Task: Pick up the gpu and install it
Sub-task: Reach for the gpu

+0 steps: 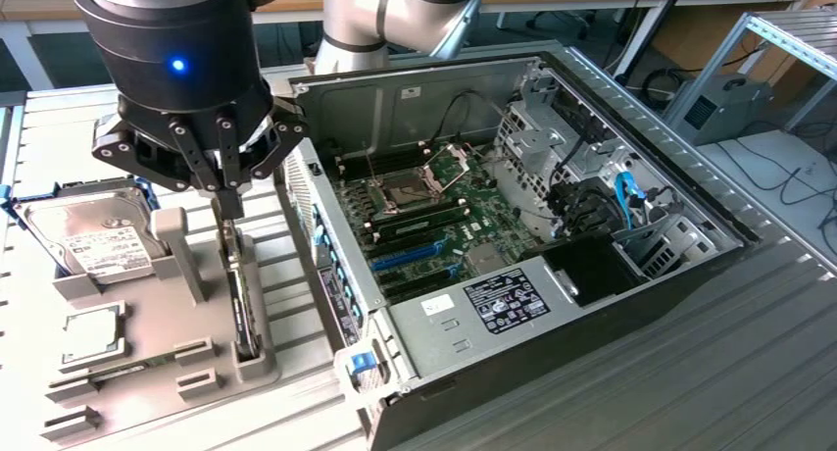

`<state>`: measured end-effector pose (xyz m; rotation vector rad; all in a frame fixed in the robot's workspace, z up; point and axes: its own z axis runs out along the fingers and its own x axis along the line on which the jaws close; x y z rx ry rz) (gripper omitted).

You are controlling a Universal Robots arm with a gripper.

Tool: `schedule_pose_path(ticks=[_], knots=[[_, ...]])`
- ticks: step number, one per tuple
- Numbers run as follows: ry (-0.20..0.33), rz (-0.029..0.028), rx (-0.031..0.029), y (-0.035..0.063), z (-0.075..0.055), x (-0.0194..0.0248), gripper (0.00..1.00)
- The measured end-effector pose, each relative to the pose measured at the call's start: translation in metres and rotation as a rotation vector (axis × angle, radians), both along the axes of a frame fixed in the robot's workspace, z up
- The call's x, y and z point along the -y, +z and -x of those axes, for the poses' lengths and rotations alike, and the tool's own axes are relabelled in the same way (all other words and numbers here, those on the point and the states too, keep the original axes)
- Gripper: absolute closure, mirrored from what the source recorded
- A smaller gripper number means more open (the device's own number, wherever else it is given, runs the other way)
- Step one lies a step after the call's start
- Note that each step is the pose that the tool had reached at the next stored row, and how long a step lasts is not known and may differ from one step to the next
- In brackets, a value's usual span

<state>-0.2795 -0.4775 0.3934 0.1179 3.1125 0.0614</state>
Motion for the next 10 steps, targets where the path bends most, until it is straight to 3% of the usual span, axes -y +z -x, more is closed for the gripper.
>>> schedule_pose_path(ticks=[7, 10], knots=[[0.000, 0.0011, 0.0000, -0.0001, 0.0000, 0.0081, 0.89], [0.000, 0.0012, 0.0001, 0.0000, 0.0000, 0.0087, 0.89]])
